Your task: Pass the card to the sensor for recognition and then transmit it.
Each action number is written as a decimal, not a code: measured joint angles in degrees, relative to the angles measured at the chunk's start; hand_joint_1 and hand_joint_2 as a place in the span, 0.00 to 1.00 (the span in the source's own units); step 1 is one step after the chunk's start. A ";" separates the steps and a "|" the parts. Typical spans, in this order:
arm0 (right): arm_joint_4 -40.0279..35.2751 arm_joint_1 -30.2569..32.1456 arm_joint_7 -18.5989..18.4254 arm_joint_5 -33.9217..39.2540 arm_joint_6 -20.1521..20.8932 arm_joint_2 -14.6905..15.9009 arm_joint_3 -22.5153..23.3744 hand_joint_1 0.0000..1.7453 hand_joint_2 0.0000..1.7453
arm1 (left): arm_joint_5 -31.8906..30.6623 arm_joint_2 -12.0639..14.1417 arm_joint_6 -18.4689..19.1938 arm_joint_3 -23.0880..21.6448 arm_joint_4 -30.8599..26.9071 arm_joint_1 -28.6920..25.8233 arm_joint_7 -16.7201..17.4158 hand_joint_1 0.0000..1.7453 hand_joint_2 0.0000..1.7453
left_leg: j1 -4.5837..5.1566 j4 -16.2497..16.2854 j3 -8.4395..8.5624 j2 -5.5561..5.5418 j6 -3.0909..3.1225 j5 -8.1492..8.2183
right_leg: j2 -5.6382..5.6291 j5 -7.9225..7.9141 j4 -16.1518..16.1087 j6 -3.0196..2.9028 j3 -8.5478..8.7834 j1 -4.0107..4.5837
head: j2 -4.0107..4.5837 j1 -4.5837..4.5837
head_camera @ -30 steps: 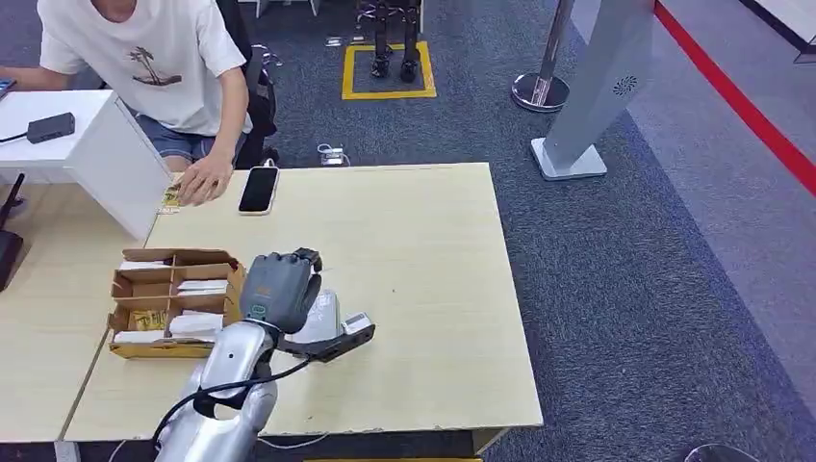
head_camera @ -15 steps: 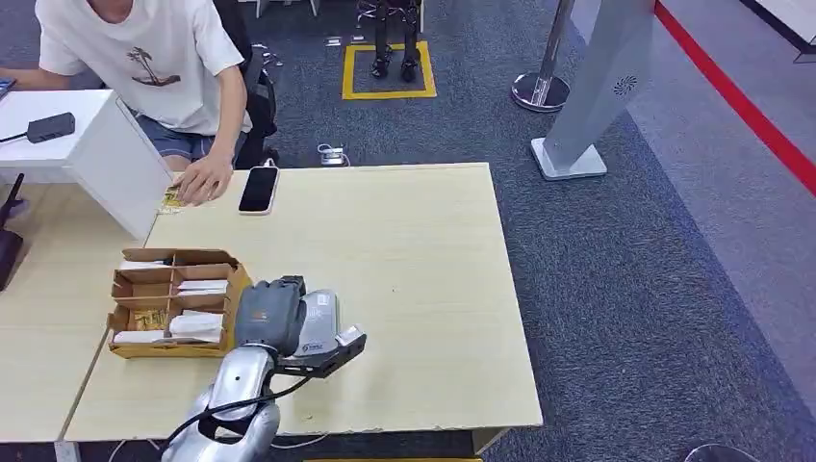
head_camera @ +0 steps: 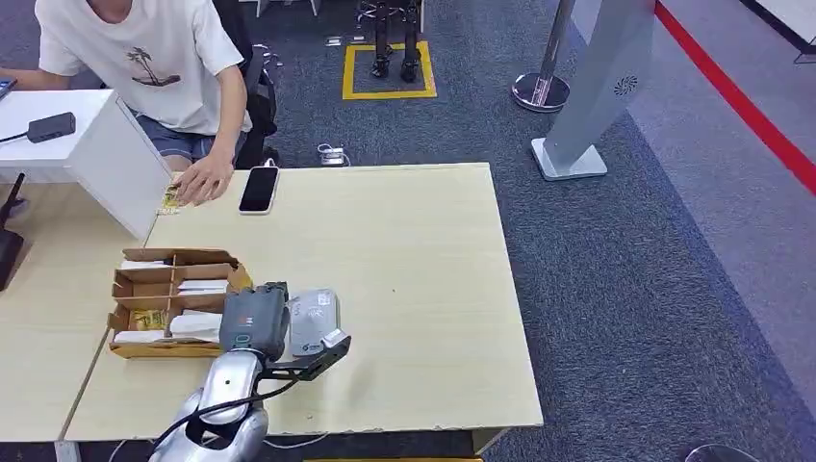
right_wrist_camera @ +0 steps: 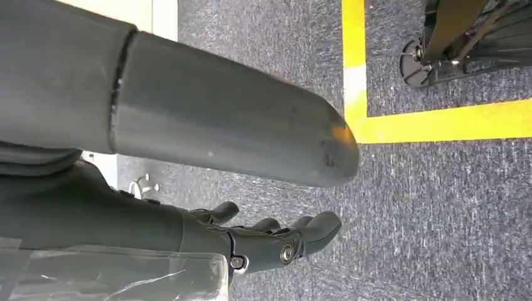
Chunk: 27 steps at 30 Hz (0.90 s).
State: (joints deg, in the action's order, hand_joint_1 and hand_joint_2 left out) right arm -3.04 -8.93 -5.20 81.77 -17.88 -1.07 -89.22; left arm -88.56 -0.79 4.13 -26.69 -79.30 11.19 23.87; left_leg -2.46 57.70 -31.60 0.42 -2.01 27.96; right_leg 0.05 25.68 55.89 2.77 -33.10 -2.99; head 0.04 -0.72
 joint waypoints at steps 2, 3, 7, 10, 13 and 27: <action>0.00 0.01 0.00 -0.04 0.00 0.00 0.00 0.00 0.00 | 0.00 0.06 -0.04 0.00 -0.15 -0.06 -0.06 1.00 1.00 | 0.00 0.00 0.00 0.00 0.00 0.00 | 0.00 0.00 0.00 0.00 0.00 0.00 | 0.00 0.00; 0.00 0.00 0.00 -0.04 0.00 0.00 0.00 0.00 0.00 | 0.00 0.04 -0.04 0.02 -0.17 -0.09 -0.13 1.00 1.00 | 0.00 0.00 0.00 0.00 0.00 0.00 | 0.00 0.00 0.00 0.00 0.00 0.00 | 0.00 0.00; 0.00 0.01 0.13 -0.20 0.00 -0.02 0.00 0.00 0.00 | 0.00 -0.04 -0.66 0.22 -0.17 -0.37 -1.72 1.00 1.00 | 0.00 0.00 0.00 0.00 0.00 0.00 | 0.00 0.00 0.00 0.00 0.00 0.00 | 0.00 0.00; 0.02 0.00 0.15 -0.35 0.00 -0.02 0.00 0.00 0.00 | 0.00 -0.18 -1.09 0.50 -0.17 -0.45 -2.65 1.00 1.00 | 0.00 0.00 0.00 0.00 0.00 0.00 | 0.00 0.00 0.00 0.00 0.00 0.00 | 0.00 0.00; 0.02 0.00 0.15 -0.37 0.02 -0.02 0.00 0.00 0.00 | 0.00 -0.74 -1.40 1.01 -0.17 -0.52 -3.63 1.00 1.00 | 0.00 0.00 0.00 0.00 0.00 0.00 | 0.00 0.00 0.00 0.00 0.00 0.00 | 0.00 0.02; 0.02 0.00 0.13 -0.81 0.18 -0.02 0.00 0.00 0.00 | 0.00 -2.12 -3.48 1.88 -0.17 -1.08 -7.50 1.00 1.00 | 0.01 0.00 0.00 0.00 0.00 0.00 | 0.00 0.00 0.00 0.00 0.00 0.00 | 0.00 0.00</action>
State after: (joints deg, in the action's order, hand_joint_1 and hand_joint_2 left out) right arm -3.02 -8.93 -5.07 80.96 -17.70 -1.09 -89.22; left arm -88.56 -2.90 0.65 -24.81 -79.47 10.12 16.37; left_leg -2.46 57.70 -31.60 0.42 -2.01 27.96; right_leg 0.05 25.68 55.89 2.77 -33.10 -2.99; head 0.04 -0.72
